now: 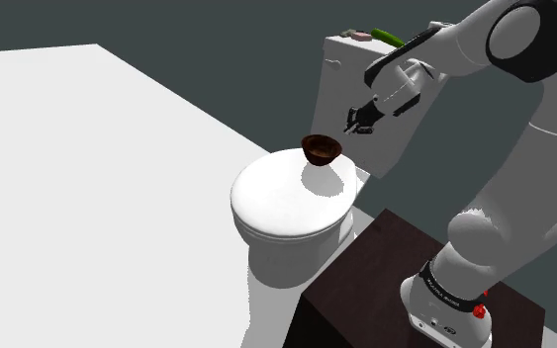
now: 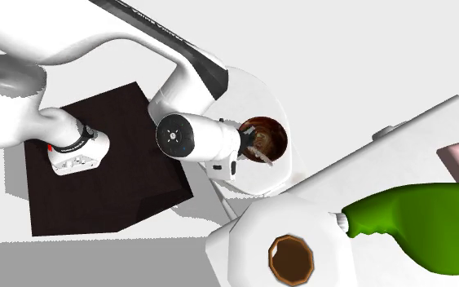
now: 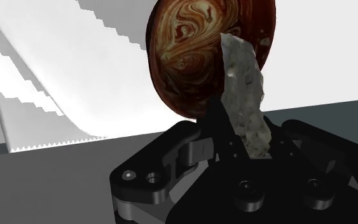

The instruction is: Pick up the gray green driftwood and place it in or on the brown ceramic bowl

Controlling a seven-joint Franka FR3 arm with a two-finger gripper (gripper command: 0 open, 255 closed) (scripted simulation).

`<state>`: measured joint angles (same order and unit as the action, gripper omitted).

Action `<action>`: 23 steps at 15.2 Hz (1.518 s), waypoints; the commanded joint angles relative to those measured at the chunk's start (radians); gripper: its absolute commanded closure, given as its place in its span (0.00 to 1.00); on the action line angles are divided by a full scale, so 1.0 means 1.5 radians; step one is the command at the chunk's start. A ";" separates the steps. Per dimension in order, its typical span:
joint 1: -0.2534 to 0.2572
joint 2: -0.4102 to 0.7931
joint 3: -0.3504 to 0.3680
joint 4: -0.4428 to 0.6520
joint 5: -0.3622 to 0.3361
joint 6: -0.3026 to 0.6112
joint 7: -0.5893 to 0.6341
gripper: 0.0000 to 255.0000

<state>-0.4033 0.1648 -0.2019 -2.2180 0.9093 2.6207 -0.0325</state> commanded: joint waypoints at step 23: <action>0.026 0.177 0.075 0.129 0.078 0.081 0.003 1.00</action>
<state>-0.3645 0.4295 -0.0893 -2.0243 1.0252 2.7420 -0.0265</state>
